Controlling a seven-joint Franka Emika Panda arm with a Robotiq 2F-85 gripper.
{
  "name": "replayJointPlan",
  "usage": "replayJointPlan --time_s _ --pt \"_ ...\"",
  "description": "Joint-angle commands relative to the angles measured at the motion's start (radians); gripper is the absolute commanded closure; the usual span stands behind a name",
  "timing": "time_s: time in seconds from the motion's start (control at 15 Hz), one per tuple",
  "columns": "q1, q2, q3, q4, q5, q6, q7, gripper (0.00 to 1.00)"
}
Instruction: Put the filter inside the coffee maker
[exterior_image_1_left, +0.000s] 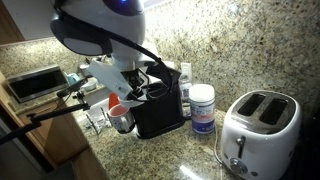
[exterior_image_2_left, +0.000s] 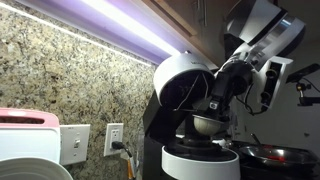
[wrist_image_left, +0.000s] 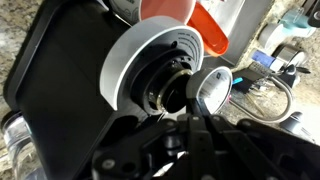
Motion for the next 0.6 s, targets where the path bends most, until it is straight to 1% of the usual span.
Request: replayJointPlan --time_s 0.0,0.33,0.53 --pt "-0.007 0.025 0.009 0.025 0.049 0.018 0.005 1.0" --pt "-0.003 0.014 0.018 0.006 0.084 0.067 -0.009 1.0" --pt "0.002 -0.001 0.029 -0.018 0.148 0.126 -0.047 1.0"
